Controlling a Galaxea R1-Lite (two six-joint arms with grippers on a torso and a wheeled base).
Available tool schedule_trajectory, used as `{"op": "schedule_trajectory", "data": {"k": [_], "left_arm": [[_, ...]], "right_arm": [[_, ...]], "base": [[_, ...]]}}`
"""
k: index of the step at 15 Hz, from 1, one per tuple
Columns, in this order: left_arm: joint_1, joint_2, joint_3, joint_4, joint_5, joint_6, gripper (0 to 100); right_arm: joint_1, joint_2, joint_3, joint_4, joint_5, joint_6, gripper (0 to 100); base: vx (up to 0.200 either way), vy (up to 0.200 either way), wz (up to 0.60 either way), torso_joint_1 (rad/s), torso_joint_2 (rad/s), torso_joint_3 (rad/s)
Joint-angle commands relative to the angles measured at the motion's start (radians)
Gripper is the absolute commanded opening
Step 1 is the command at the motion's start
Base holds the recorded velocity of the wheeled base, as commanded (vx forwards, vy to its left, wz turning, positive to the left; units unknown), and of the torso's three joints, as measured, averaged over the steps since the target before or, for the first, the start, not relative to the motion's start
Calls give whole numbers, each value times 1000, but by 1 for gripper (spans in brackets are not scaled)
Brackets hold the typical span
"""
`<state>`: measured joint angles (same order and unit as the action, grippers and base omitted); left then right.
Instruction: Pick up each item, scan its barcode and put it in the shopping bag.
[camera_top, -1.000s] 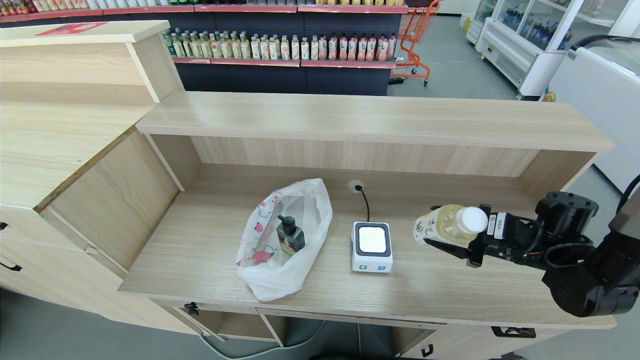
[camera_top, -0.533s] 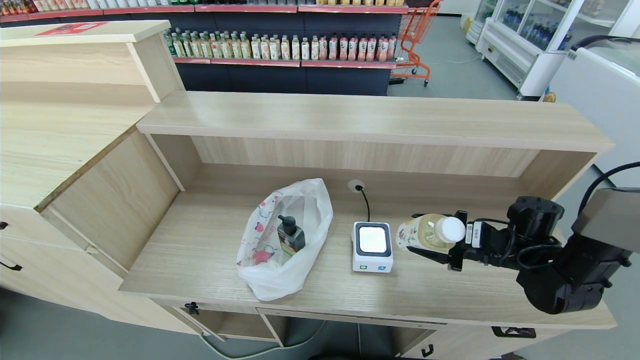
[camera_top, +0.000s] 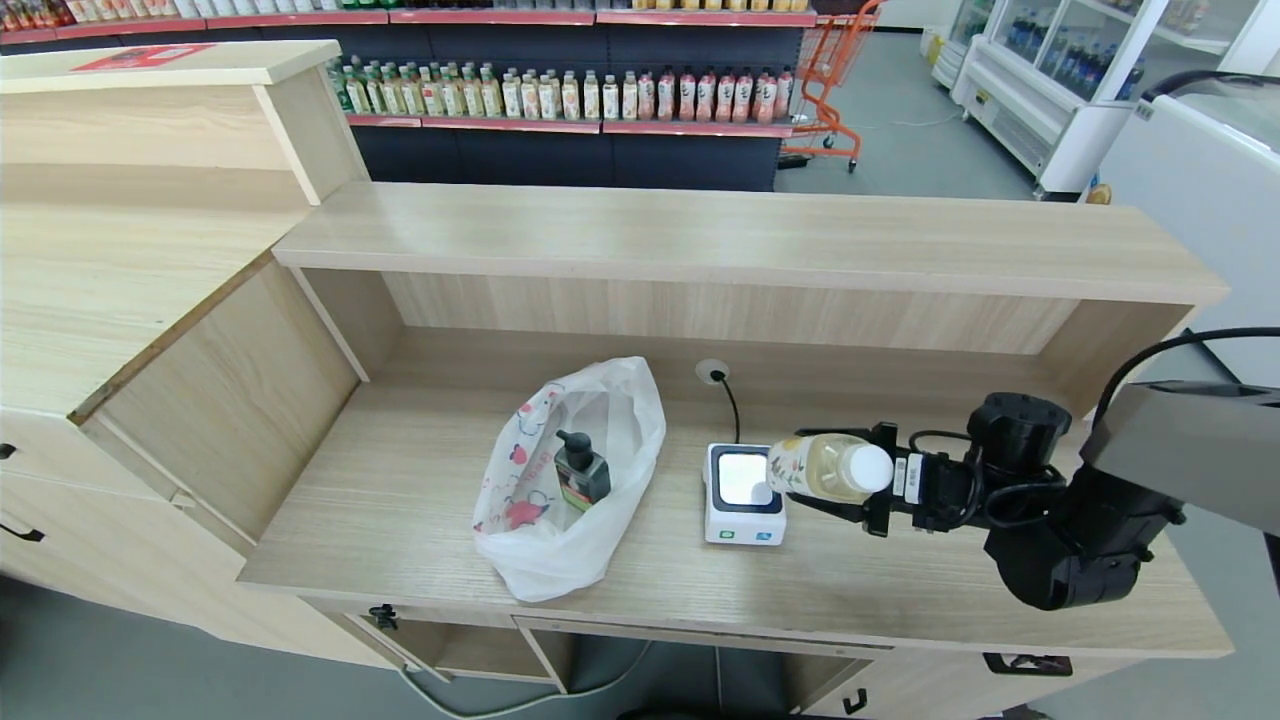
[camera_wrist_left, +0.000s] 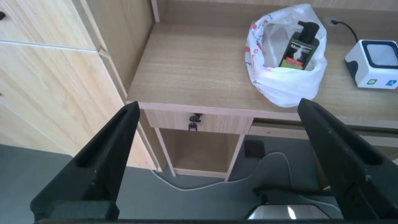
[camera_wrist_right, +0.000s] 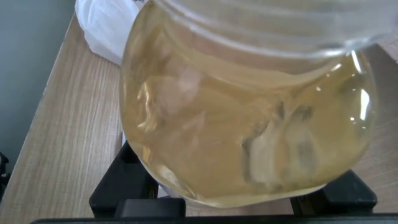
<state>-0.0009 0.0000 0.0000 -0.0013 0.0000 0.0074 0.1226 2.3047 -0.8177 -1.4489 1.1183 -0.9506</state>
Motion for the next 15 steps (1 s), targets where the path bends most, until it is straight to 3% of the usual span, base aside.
{"op": "schedule_trajectory", "data": {"k": [1,15], "left_arm": [[1,2,0,0,0,-1,100],[-1,2,0,0,0,0,100]], "right_arm": [[2,30,-35,-1,2,-2,0],[72,176,-227,-1,20,-10,0]], "base": [[0,0,0,0,0,0],[0,0,0,0,0,0]]}}
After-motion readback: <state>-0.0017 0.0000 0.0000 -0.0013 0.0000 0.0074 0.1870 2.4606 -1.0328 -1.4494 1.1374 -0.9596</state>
